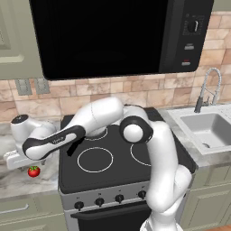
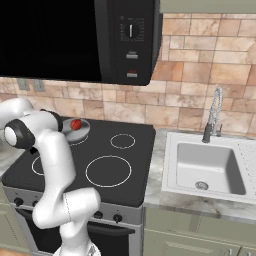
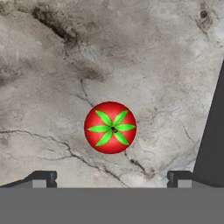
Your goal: Place the pan on the rear left burner on the stove. Then place the tomato and the onion in the pan and turn on the rear left burner.
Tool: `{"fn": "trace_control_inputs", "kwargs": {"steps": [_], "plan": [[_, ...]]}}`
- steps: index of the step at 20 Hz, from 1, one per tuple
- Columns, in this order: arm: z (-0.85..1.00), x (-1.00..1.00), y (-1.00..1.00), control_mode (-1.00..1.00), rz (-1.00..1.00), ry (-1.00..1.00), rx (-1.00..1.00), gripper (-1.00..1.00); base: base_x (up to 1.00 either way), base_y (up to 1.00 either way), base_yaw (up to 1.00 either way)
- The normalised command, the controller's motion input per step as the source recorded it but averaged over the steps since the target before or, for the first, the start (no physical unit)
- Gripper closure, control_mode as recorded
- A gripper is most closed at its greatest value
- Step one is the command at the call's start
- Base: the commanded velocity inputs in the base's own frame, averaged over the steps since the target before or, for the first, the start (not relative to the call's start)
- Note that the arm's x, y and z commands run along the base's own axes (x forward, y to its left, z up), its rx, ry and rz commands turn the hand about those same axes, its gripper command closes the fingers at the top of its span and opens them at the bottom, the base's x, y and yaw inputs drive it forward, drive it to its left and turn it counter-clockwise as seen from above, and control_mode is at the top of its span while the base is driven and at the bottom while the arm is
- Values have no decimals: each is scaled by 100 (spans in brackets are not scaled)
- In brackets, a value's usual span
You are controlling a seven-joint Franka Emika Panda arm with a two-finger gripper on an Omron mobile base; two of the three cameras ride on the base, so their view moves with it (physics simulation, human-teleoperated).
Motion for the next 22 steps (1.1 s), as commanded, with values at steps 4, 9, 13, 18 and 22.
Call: {"fn": "trace_control_inputs", "kwargs": {"steps": [4,9,13,18,22], "plan": [[-17,14,0,-100,0,0,0,-100,0,0,0],[-17,9,0,-100,0,0,0,-100,0,0,0],[-15,8,0,-100,0,0,0,-100,0,0,0],[-21,16,6,-100,0,0,0,-100,0,0,0],[-20,12,3,-100,0,2,0,-100,0,0,0]]}}
